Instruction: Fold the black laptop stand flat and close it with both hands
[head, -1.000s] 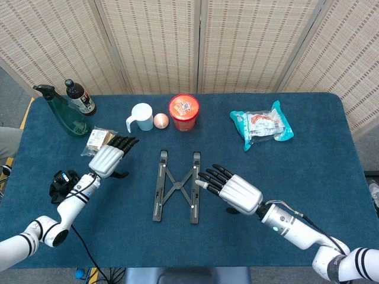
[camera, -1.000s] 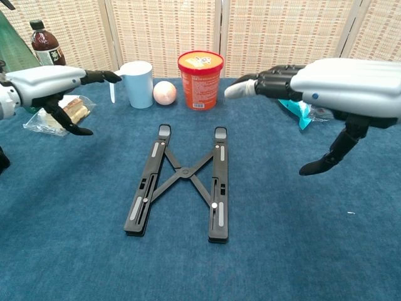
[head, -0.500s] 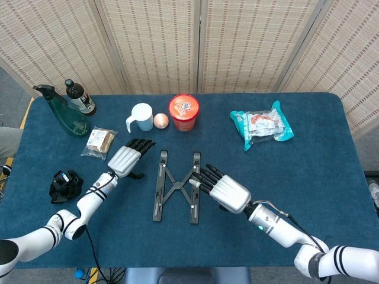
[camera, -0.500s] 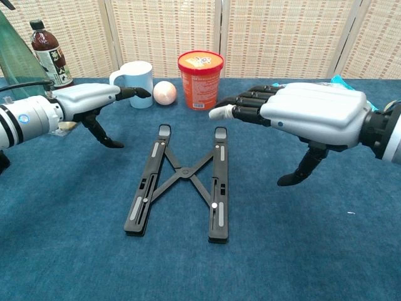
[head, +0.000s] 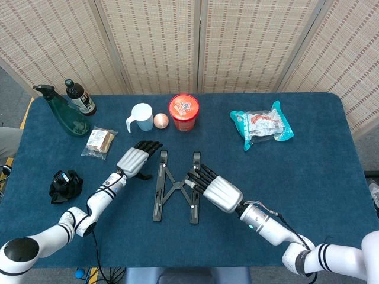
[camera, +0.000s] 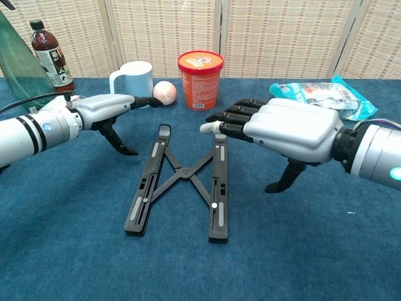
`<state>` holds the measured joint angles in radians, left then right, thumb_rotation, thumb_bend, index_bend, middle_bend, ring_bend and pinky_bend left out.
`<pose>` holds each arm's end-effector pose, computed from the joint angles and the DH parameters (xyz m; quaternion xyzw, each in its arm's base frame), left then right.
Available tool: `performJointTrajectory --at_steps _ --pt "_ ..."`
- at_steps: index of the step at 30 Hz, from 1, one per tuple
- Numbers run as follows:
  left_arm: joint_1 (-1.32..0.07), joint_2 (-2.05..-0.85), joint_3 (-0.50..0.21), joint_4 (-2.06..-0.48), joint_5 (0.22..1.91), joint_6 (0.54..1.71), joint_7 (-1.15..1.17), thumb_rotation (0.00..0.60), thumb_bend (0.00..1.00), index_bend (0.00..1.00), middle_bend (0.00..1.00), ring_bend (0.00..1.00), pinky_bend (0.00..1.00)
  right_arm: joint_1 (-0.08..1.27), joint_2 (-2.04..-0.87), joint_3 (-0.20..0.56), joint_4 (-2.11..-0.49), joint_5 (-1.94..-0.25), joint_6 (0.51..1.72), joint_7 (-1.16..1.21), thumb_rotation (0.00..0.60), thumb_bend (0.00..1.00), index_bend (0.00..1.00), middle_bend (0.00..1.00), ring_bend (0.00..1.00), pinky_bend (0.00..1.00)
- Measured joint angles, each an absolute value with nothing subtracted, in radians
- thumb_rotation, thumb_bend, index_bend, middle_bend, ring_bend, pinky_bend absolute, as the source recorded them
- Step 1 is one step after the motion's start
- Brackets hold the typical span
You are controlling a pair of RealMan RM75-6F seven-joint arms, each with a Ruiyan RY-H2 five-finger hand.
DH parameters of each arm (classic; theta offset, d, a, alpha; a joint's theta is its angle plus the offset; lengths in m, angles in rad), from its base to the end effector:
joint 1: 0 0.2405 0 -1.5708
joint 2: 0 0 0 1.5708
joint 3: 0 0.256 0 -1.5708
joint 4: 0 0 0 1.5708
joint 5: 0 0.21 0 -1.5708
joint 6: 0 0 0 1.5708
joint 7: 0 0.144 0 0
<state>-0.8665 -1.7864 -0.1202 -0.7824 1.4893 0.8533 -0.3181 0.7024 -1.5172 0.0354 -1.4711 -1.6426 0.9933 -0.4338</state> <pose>-0.1748 0.4101 -0.0514 -0.7619 -0.3656 -0.3911 0.3645 -0.1378 -0.2875 -0.0279 0.8630 -0.1210 0.3572 0.3362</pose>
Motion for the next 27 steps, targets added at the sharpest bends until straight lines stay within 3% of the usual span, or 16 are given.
performJointTrajectory --at_steps 27 --pt "-0.877 -1.853 -0.099 -0.685 1.471 0.845 -0.404 0.600 0.15 0.00 0.04 0.04 0.04 0.720 -1.699 0.009 -1.234 -1.710 1.057 -0.418 0.600 0.00 0.00 0.00 0.00 0.00"
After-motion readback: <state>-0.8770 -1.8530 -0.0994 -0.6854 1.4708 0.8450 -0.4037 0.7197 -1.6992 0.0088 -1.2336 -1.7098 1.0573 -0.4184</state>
